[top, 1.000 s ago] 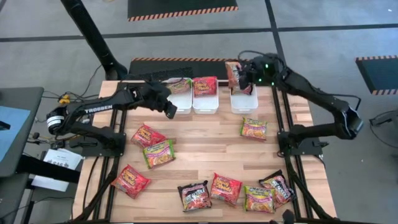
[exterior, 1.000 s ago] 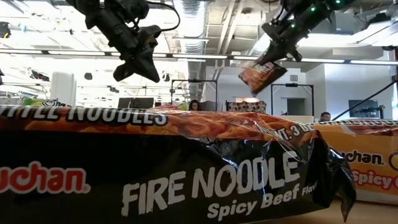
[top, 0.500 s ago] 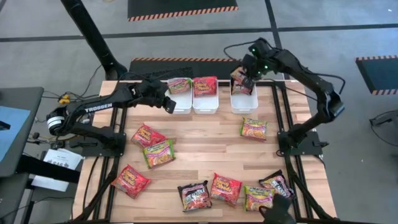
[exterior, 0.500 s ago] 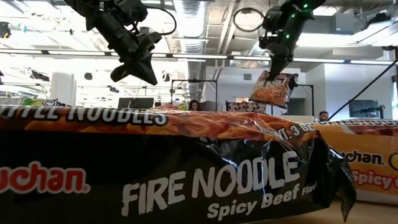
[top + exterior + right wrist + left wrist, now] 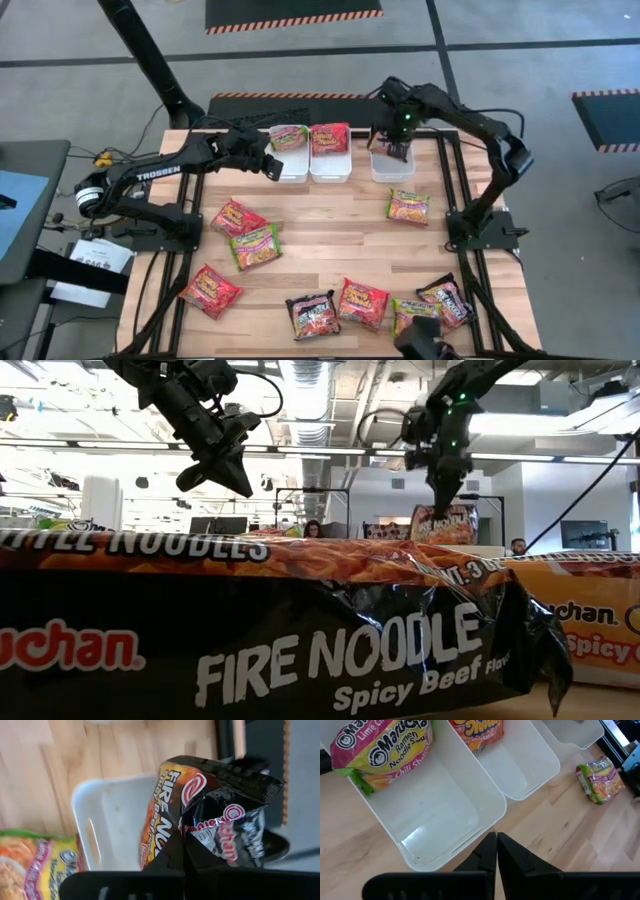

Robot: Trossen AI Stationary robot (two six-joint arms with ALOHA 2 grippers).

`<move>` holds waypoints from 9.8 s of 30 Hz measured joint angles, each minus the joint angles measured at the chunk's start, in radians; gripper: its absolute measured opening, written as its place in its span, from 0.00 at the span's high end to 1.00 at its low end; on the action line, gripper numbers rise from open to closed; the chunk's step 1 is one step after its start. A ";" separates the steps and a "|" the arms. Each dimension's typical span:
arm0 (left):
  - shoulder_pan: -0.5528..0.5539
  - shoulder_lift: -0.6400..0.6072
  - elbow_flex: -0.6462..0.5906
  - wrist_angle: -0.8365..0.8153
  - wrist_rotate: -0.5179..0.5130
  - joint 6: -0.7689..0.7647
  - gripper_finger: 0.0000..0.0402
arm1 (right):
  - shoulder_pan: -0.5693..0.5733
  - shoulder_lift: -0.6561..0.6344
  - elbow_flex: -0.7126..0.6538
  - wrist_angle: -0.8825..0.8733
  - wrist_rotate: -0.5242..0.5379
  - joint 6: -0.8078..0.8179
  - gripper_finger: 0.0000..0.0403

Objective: Sort Maruchan noodles
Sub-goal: Put the black noodle pack into the right white bin, then put the orange noodle pack into the middle white bin

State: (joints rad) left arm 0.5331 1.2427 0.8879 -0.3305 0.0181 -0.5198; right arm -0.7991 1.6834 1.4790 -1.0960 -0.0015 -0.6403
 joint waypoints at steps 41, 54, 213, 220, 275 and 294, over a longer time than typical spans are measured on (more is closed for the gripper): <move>0.000 0.000 0.000 -0.001 0.001 0.050 1.00 | 0.071 0.161 0.083 -0.138 0.340 -0.169 1.00; 0.000 0.000 0.000 -0.001 0.023 0.050 1.00 | 0.093 0.199 0.084 -0.103 0.372 -0.032 0.88; -0.353 0.000 0.000 -0.405 0.599 0.049 0.72 | 0.472 0.127 0.237 -0.387 0.050 0.822 0.59; -0.511 0.000 0.000 -0.526 0.560 0.031 0.72 | 0.599 0.034 0.237 -0.381 0.050 0.990 0.59; -1.308 -0.027 -0.001 -0.616 0.074 -0.582 0.59 | 1.022 -0.008 0.236 -0.201 0.056 1.315 0.59; -1.412 0.139 -0.003 -0.582 0.047 -0.592 0.59 | 1.024 -0.008 0.236 -0.197 0.056 1.315 0.59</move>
State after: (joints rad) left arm -0.8793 1.3815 0.8845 -0.9121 0.0655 -1.1118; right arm 0.2252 1.6752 1.7153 -1.2930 0.0548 0.6743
